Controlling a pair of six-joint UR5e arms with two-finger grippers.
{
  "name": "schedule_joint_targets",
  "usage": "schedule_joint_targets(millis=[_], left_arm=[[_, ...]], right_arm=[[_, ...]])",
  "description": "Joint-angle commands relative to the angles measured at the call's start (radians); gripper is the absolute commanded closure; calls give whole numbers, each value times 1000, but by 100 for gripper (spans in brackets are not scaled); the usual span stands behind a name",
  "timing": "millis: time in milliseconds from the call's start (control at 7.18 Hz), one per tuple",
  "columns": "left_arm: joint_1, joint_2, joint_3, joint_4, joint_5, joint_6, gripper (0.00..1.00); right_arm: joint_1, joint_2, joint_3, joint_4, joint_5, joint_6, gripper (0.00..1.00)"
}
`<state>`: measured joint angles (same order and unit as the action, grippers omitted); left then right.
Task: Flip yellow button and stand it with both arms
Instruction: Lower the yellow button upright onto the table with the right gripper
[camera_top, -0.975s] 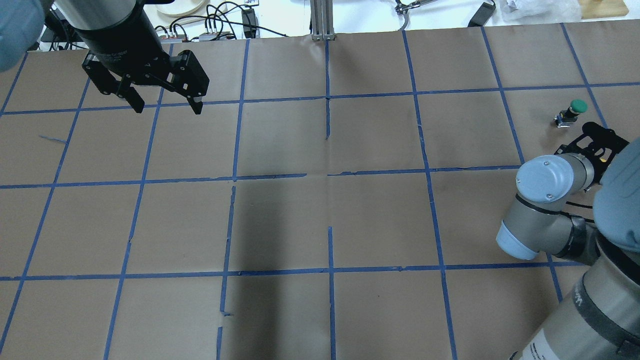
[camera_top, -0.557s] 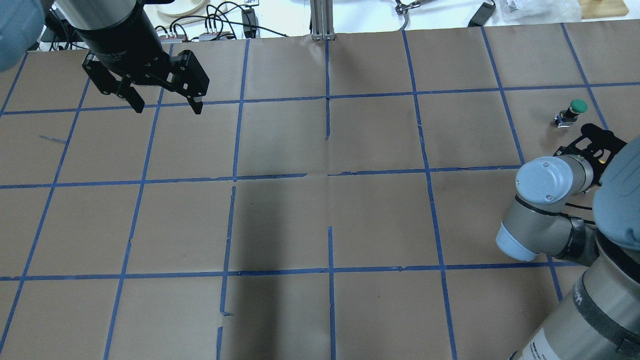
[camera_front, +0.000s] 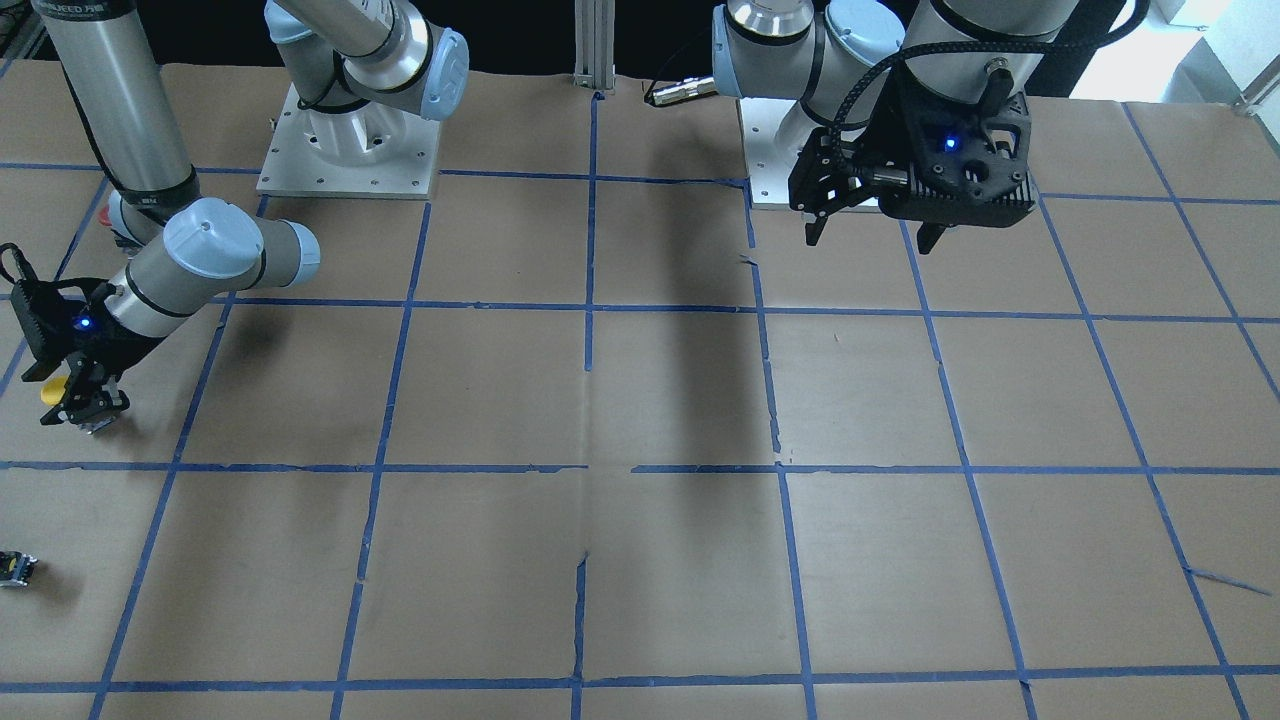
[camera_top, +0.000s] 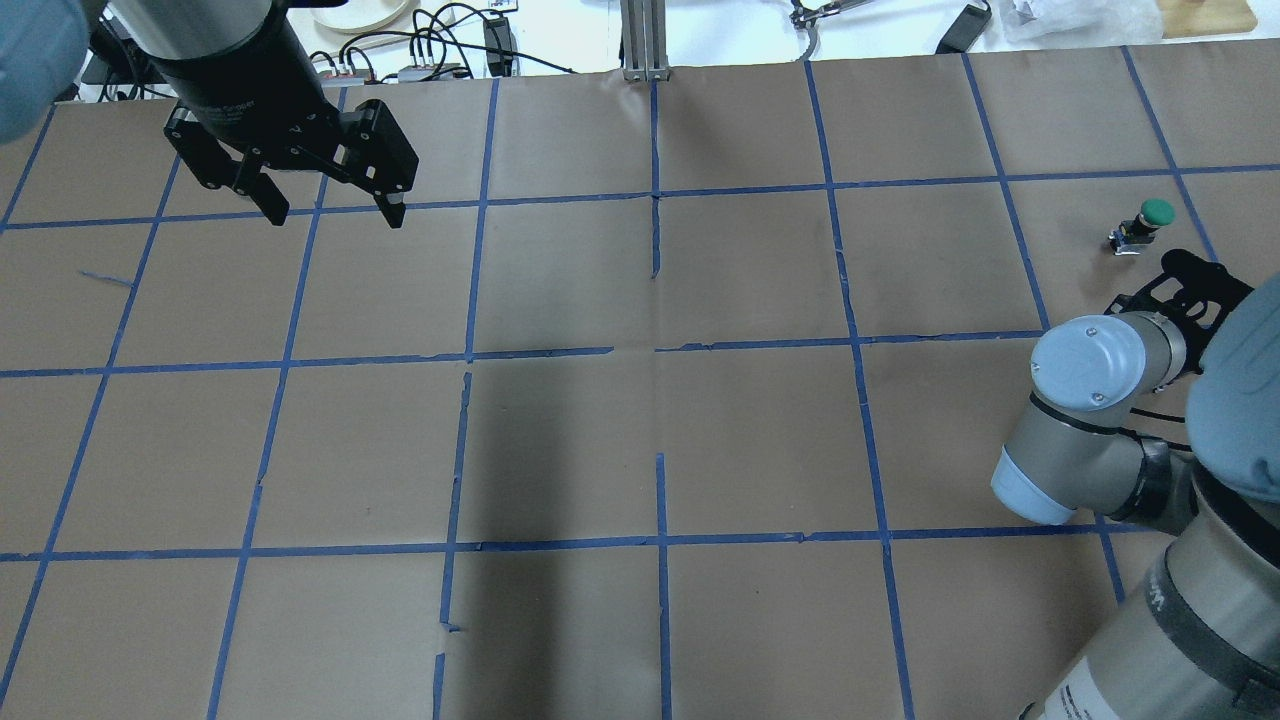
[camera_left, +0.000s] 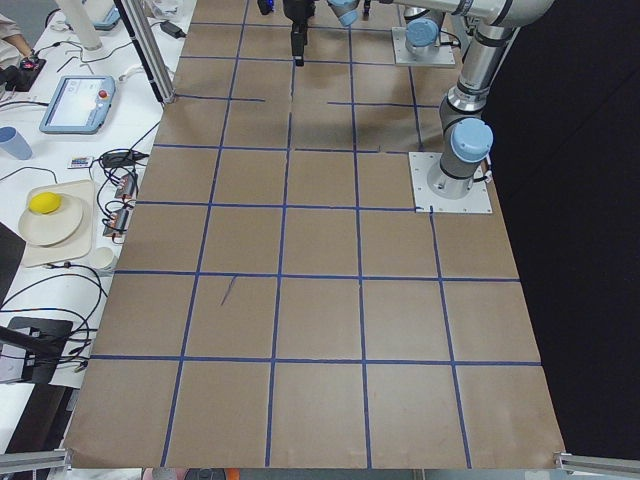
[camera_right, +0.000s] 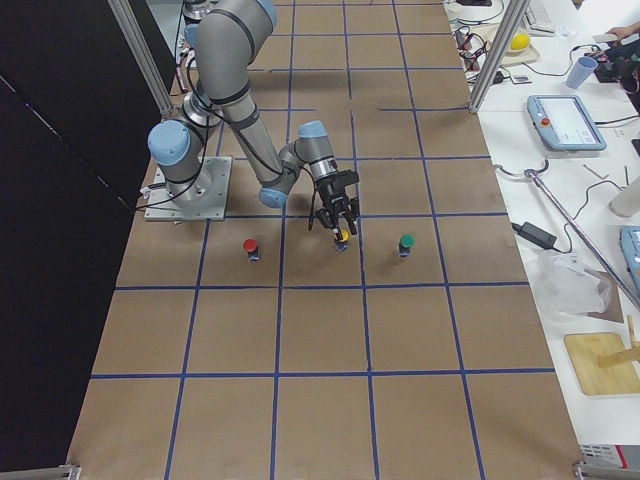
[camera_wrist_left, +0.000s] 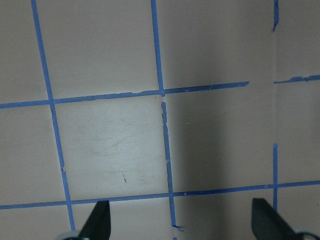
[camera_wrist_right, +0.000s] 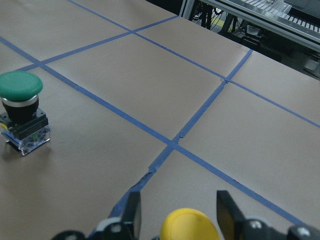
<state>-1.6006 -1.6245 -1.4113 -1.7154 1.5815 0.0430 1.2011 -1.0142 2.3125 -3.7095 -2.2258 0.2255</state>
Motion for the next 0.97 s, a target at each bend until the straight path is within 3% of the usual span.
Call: schedule_joint_targets(millis=[0,278,557,835], left_arm=[[1,0,0,0,0,2,0],[1,0,2,0,2,2,0],[1,0,2,0,0,2,0],[1,0,3,0,0,0,0]], right_arm=[[-5,-3,14,-7,0,-2,35],[-5,-14,22,-15,9,-17,16],[-5,-53,22,9,34,-43,6],[-5,-119,19,109,37,-44,1]])
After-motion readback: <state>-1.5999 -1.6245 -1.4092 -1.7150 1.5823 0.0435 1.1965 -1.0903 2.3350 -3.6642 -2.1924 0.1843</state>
